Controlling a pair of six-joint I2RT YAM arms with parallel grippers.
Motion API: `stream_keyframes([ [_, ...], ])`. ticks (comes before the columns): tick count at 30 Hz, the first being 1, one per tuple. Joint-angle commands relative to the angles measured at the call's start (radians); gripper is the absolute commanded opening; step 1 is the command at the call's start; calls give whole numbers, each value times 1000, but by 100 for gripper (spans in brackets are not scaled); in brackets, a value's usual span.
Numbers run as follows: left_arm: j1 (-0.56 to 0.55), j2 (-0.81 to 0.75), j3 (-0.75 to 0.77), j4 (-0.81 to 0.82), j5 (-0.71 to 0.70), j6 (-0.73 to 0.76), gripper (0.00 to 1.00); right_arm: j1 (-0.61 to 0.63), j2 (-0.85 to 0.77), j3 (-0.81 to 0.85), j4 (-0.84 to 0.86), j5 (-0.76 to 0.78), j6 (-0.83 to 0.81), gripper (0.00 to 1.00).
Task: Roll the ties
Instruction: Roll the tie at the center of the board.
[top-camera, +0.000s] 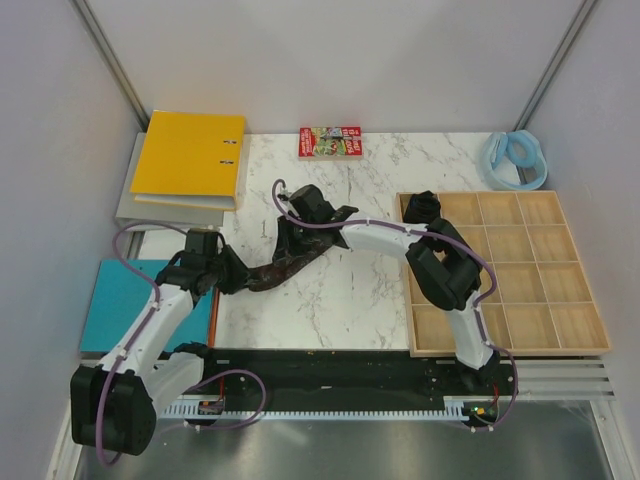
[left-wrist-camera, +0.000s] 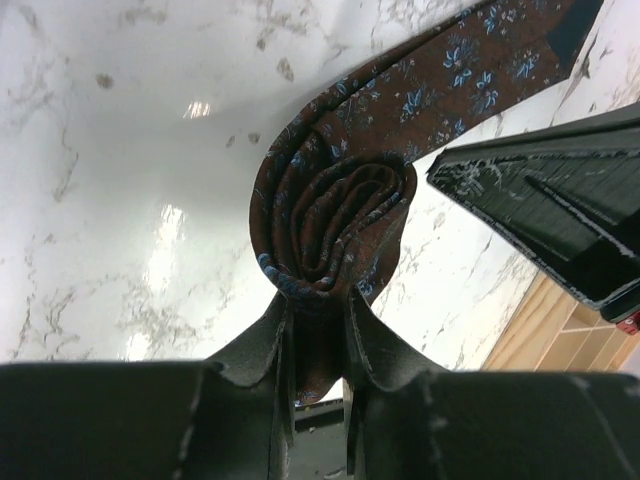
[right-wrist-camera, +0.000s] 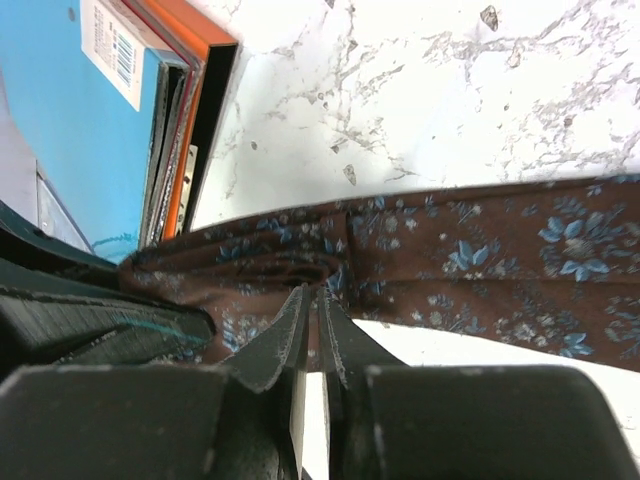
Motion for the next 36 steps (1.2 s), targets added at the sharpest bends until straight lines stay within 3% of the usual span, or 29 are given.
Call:
stream_keyframes([
  [1, -1, -43, 21, -86, 42, -15, 15, 34, -54, 12, -6, 27, 22, 15],
  [17, -3, -112, 35, -178, -4, -33, 17, 115, -25, -40, 19, 88, 47, 14],
  [26, -1, -80, 37, -189, -33, -43, 18, 103, -168, -105, 31, 191, 50, 15],
  [36, -1, -67, 40, -187, -55, -43, 18, 127, -133, -148, 103, 104, 85, 14],
])
